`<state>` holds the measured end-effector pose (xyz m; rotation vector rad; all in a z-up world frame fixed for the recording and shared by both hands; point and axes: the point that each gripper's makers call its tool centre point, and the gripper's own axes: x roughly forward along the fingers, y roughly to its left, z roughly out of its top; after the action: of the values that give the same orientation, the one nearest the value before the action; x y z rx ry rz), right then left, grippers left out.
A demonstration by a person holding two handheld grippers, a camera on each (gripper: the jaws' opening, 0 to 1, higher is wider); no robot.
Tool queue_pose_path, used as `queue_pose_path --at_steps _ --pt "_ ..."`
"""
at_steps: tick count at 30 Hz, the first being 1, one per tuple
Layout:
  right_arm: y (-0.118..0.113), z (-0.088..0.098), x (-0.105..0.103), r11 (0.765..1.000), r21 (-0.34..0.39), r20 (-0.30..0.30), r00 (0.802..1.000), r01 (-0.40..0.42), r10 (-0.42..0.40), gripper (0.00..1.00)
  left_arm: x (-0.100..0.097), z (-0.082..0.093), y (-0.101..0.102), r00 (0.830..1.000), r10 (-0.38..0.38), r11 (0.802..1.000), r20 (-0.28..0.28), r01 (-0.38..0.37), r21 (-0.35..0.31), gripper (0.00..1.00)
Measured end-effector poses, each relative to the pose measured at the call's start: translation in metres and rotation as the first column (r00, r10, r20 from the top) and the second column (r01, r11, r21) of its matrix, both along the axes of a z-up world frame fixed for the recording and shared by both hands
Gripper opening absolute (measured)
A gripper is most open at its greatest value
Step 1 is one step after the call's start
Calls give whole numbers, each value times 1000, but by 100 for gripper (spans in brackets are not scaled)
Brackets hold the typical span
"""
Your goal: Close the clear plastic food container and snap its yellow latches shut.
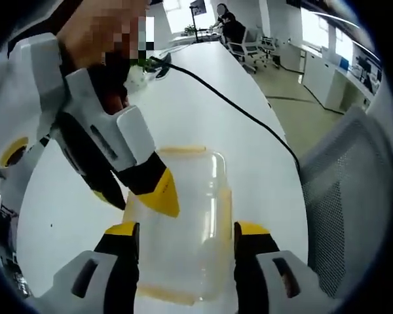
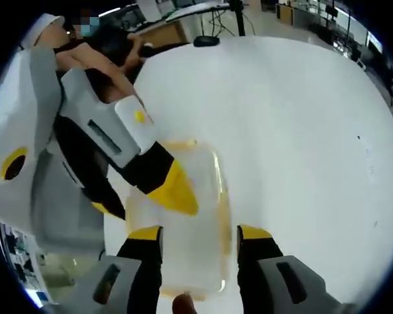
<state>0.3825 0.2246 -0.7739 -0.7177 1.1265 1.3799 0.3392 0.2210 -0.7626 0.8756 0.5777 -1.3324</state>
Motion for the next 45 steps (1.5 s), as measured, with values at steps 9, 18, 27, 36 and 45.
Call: queue_pose_path --at_steps 9,18,27,36,45 --pt "-13 4 -4 1000 -20 35 999 -4 5 58 3 0 2 1000 -20 1000 -2 20 8 72" --pt "-25 6 -17 1000 -25 43 999 -4 5 66 10 -2 9 1000 -29 999 -1 29 32 86" --pt "-31 -3 -31 999 -41 53 999 -7 9 78 15 -11 17 999 -15 998 -30 17 65 99" --pt "-40 -11 -34 996 -82 109 993 -24 33 89 15 -20 24 999 -19 994 -42 24 109 99" --pt "-34 -19 -37 999 -45 146 989 -1 8 91 17 -29 28 999 -24 989 -37 29 142 99"
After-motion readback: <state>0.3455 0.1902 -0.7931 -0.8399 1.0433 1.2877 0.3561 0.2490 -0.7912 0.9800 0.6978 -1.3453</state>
